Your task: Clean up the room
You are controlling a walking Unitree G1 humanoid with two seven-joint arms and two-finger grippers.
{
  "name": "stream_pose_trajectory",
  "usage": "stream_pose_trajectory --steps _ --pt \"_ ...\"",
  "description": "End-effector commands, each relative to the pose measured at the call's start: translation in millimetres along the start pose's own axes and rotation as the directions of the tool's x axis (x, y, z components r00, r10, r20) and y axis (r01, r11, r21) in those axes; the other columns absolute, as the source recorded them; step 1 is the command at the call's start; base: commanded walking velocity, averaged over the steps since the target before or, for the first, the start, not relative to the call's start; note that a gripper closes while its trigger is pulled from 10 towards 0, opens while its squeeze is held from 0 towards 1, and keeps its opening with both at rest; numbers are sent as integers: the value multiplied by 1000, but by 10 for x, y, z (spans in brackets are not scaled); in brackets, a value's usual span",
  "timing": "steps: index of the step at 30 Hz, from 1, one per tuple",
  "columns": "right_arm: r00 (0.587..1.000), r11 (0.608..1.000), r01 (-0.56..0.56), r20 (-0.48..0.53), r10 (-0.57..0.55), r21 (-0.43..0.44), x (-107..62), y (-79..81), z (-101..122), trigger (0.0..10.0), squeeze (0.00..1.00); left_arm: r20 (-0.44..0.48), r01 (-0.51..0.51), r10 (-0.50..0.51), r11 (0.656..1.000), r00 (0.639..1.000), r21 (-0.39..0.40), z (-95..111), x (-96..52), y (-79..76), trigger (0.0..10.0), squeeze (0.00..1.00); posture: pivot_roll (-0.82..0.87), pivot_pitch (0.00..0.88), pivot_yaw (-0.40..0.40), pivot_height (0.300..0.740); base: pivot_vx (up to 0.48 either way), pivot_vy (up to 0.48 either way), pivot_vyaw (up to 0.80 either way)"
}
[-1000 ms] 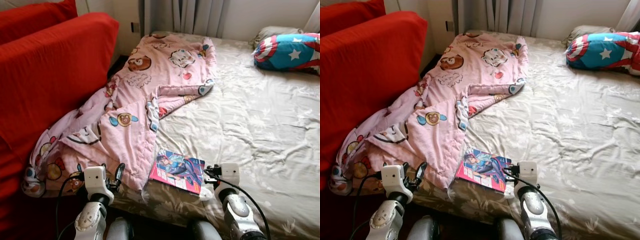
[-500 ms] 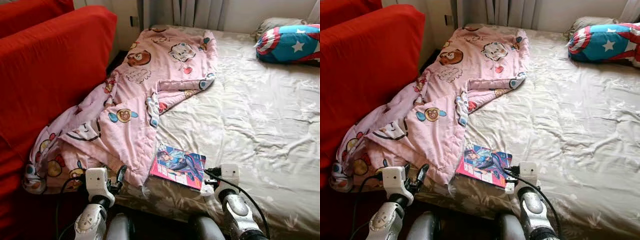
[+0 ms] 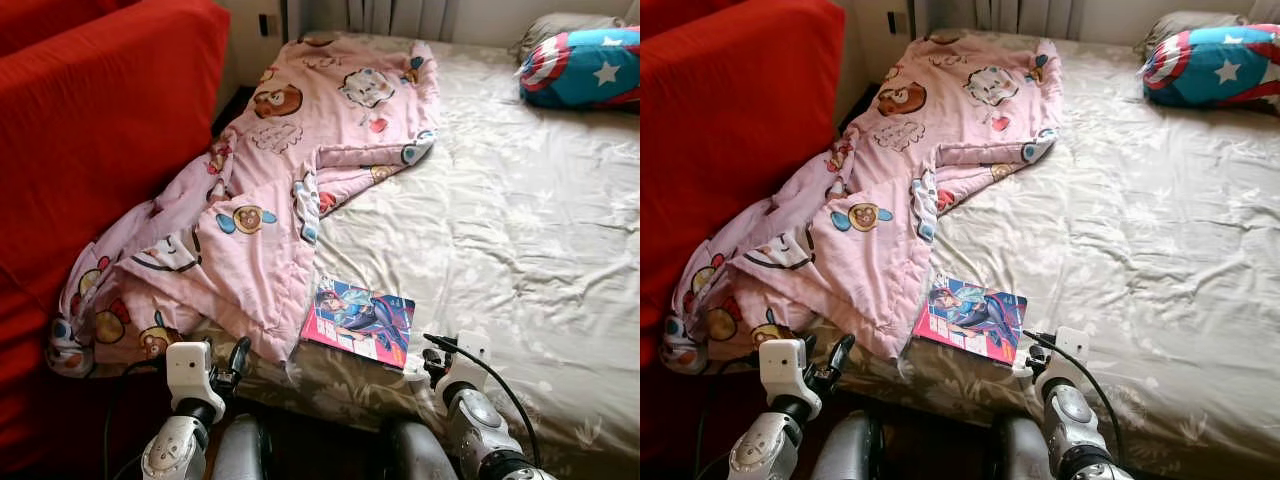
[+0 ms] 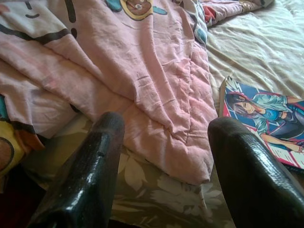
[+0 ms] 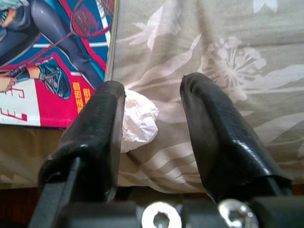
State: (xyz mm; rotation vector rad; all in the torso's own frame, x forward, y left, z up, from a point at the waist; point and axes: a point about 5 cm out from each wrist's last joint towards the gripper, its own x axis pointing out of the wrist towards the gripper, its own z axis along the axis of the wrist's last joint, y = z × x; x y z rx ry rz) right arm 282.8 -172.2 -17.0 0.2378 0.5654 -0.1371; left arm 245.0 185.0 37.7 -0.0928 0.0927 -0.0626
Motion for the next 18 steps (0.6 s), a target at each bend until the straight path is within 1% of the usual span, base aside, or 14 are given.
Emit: stream_pose_trajectory --steps 1,6,7,8,18 --pt "1000 1000 9 -27 -9 25 -5 -18 -40 10000 1000 -22 10 -9 1000 1000 14 -23 -36 -9 10000 0 99 225 13 610 0 0 0" --pt "1000 1000 7 -30 -7 19 17 9 16 10000 1000 -19 27 -27 999 999 20 26 -49 -45 10000 0 106 253 23 610 0 0 0" --pt "1000 1000 7 -30 -6 17 20 14 23 10000 439 -17 32 -32 999 999 22 34 -50 -52 10000 0 108 258 24 610 0 0 0" --pt "1000 1000 5 -30 -4 15 25 24 36 10000 0 -14 39 -38 999 999 24 52 -51 -66 10000 0 114 268 26 610 0 0 0" --pt "1000 1000 -5 -30 6 12 37 74 61 10000 0 -5 66 -66 997 998 35 134 -142 -110 10000 0 136 312 35 610 0 0 0"
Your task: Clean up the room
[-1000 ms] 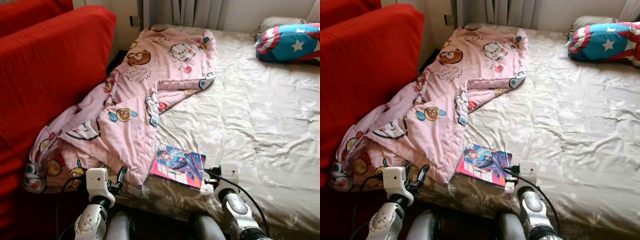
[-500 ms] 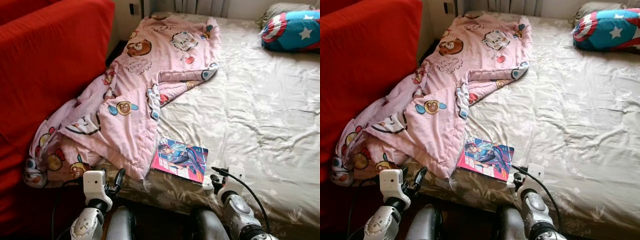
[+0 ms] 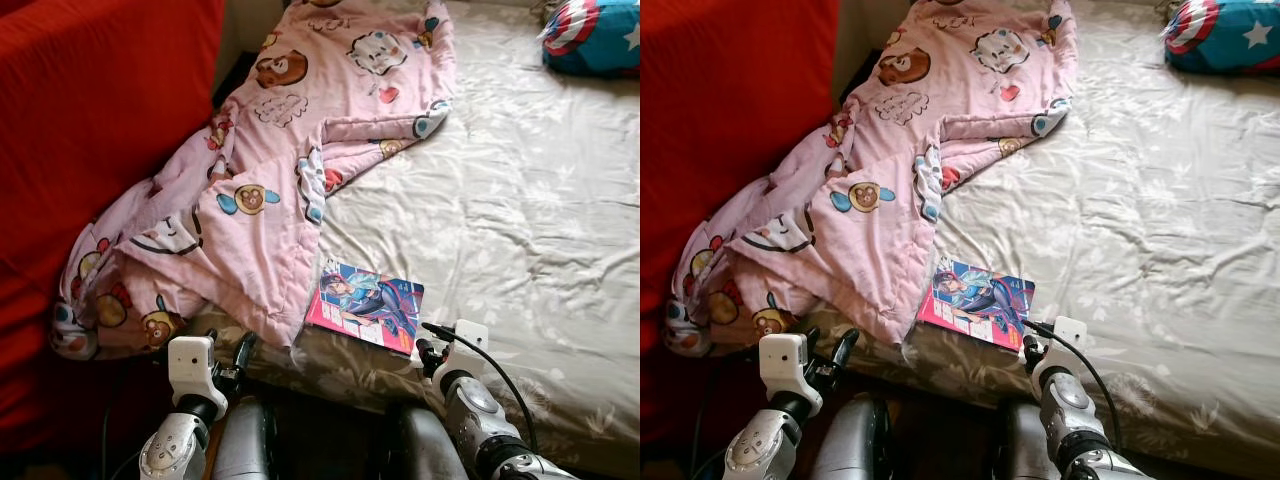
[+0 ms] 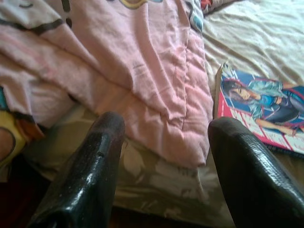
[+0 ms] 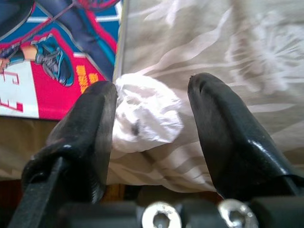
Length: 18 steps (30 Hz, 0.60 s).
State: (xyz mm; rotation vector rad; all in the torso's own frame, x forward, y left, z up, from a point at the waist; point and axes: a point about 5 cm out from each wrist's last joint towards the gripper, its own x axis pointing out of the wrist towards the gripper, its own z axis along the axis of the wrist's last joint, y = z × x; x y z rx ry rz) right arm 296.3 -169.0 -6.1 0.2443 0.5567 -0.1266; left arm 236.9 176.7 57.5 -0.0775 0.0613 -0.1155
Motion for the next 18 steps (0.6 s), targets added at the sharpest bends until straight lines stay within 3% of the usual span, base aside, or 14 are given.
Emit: stream_pose_trajectory --steps 1,18 --pt "999 1000 7 -39 -7 9 -14 2 -88 10000 0 -33 16 -15 1000 999 17 -37 -52 -13 10000 0 140 318 37 610 0 0 0" --pt "999 999 21 -28 -20 29 -3 -10 -43 10000 0 -50 19 -18 999 999 26 39 -126 -31 10000 0 149 338 33 610 0 0 0"
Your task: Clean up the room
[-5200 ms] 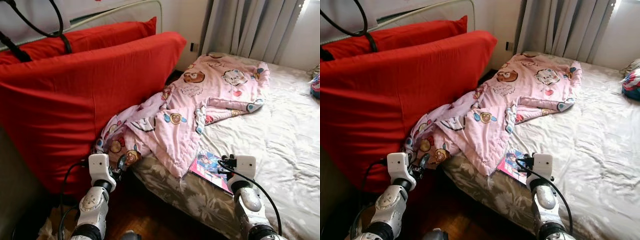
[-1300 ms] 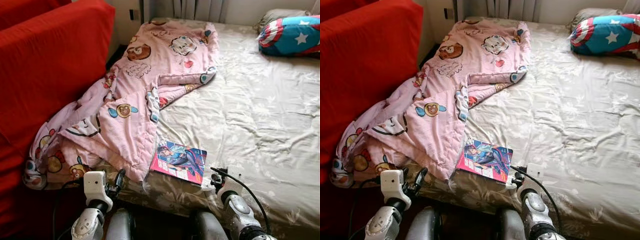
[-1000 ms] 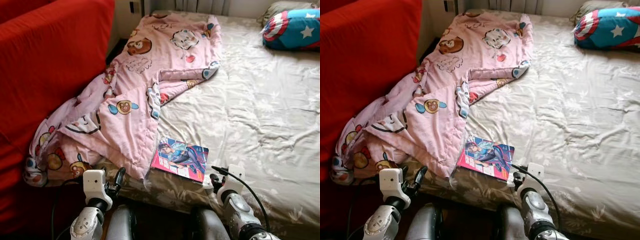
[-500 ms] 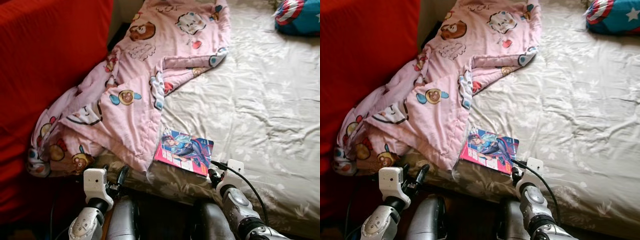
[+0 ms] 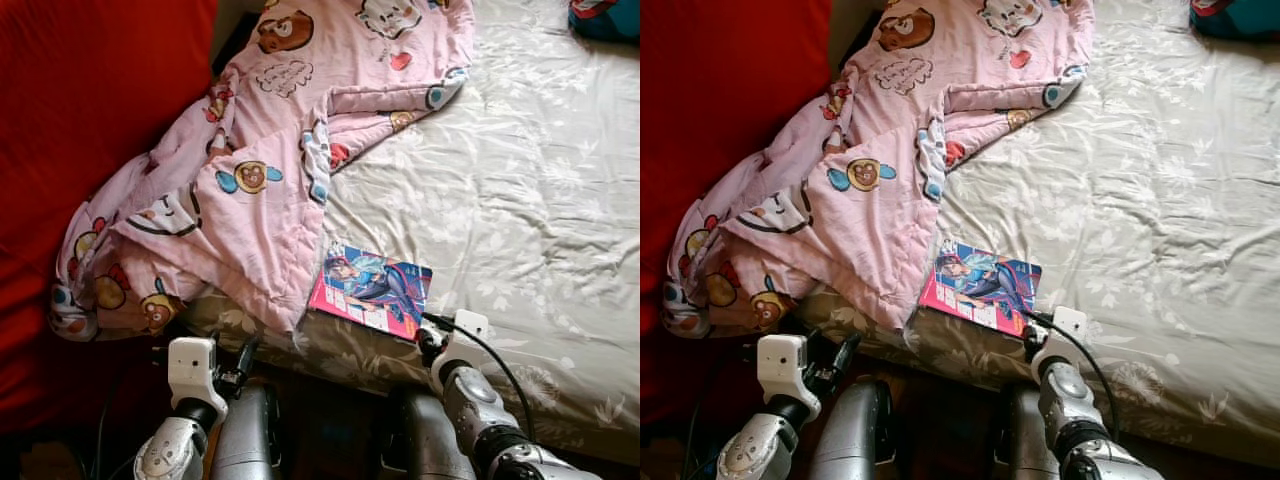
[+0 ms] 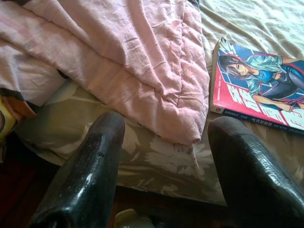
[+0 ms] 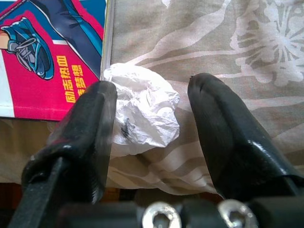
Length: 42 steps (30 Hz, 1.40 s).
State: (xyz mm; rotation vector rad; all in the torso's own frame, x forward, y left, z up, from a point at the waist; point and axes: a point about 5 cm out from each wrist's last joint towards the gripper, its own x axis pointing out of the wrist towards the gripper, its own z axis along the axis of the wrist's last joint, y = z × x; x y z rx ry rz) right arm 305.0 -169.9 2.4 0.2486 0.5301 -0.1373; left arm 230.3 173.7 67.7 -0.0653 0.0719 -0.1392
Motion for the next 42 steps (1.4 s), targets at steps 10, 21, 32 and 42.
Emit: stream_pose_trajectory --steps 10,21,32,42 --pt "996 1000 -16 -92 18 17 -46 28 -232 0 0 -39 5 -4 1000 999 28 -41 -25 10 10000 0 155 316 35 610 0 0 0" --pt "995 1000 -19 -101 20 17 -57 22 -267 196 0 -41 12 -10 999 999 37 -42 1 -3 10000 0 153 306 37 610 0 0 0" --pt "996 1000 -10 -91 11 20 -43 6 -219 0 0 -40 11 -9 999 999 43 -55 96 -3 10000 0 149 269 33 610 0 0 0" --pt "997 1000 4 -74 -4 7 -38 -85 -168 0 0 -56 7 -3 998 998 64 -151 221 28 10000 0 120 183 15 610 0 0 0"
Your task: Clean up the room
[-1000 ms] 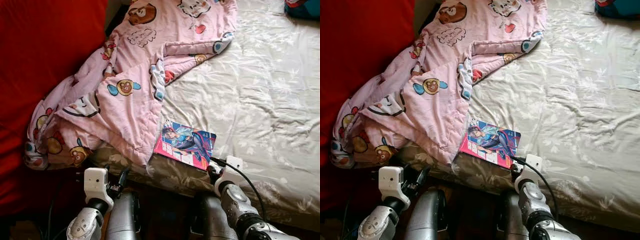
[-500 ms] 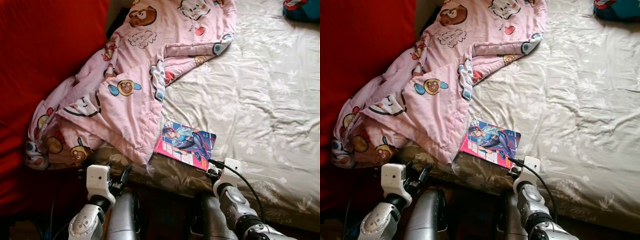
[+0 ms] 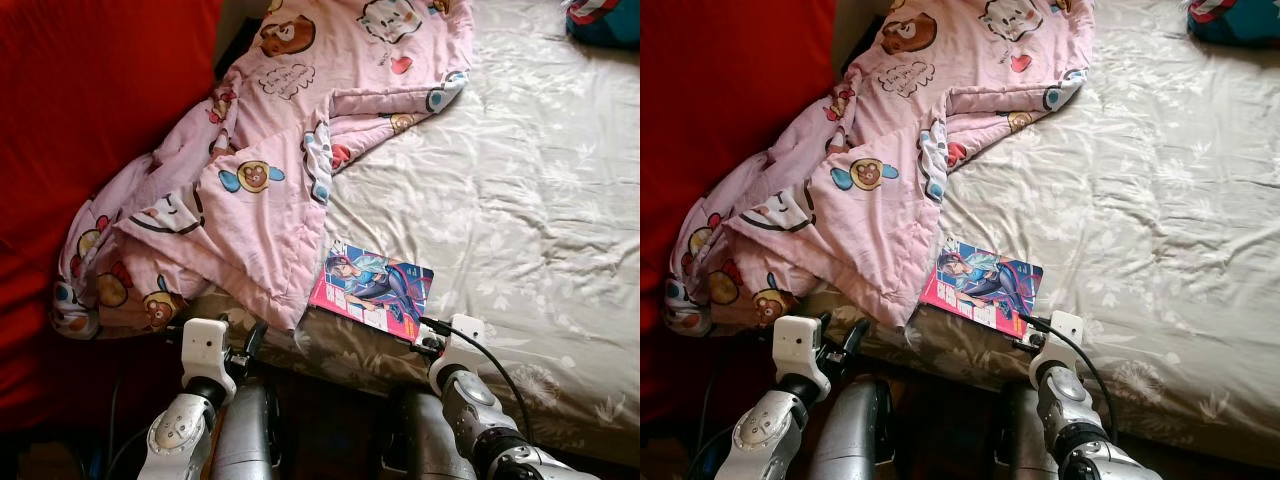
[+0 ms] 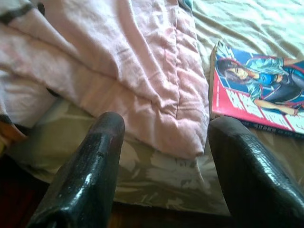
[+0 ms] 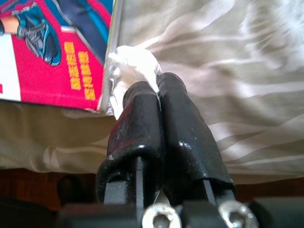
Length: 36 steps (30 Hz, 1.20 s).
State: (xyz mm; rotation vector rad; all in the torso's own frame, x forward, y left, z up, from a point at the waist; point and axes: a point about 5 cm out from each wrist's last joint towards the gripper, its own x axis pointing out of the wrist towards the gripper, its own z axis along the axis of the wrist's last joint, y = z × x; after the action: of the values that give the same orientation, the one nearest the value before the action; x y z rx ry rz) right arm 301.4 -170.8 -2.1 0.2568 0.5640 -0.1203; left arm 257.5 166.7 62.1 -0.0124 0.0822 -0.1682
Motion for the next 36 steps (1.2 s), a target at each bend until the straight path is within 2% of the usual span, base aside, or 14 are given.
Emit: stream_pose_trajectory --steps 1,6,9,11,16,22,23,24,30,34,36 --pt "999 1000 21 -31 -21 7 -30 -79 -114 0 0 -49 -26 26 1000 998 10 -142 -53 59 10000 0 115 169 13 610 0 0 0" --pt "999 999 34 14 -35 6 -53 -165 -106 0 0 -78 -54 54 999 995 7 -246 -32 124 10000 0 88 140 6 610 0 0 0" --pt "995 999 53 88 -52 -10 -140 -311 -199 0 0 -144 -120 116 993 983 -18 -432 -118 219 10000 0 46 99 2 610 0 0 0" --pt "993 998 55 107 -54 -11 -168 -348 -228 0 0 -161 -133 127 991 979 -24 -487 -136 238 10000 0 33 94 0 610 0 0 0" --pt "971 995 86 228 -73 -49 -355 -530 -333 0 0 -243 -157 144 987 959 -33 -712 -234 246 10000 0 -5 77 -3 610 0 0 0" --pt "968 994 92 238 -75 -62 -418 -581 -394 0 0 -291 -173 151 984 945 -51 -844 -235 218 10000 0 -35 62 -12 610 0 0 0" --pt "976 994 87 206 -73 -59 -398 -566 -428 3490 0 -314 -170 145 984 938 -53 -890 -235 199 10000 0 -35 57 -15 610 0 0 0" --pt "981 994 83 180 -70 -68 -384 -548 -456 9804 0 -330 -168 141 984 933 -54 -920 -240 191 10000 0 -39 53 -16 610 0 0 0" --pt "996 995 50 78 -43 -86 -361 -491 -588 10000 0 -392 -165 130 985 911 -57 -1031 -273 169 10000 0 -42 42 -21 610 0 0 0" --pt "997 992 54 -55 -60 -113 -397 -514 -795 10000 0 -443 -170 126 984 887 -60 -1105 -293 171 10000 0 -26 28 -23 635 0 0 0" --pt "994 992 61 -85 -70 -110 -414 -524 -852 10000 0 -456 -159 117 986 883 -55 -1122 -297 162 10000 0 -26 27 -22 645 0 0 0"
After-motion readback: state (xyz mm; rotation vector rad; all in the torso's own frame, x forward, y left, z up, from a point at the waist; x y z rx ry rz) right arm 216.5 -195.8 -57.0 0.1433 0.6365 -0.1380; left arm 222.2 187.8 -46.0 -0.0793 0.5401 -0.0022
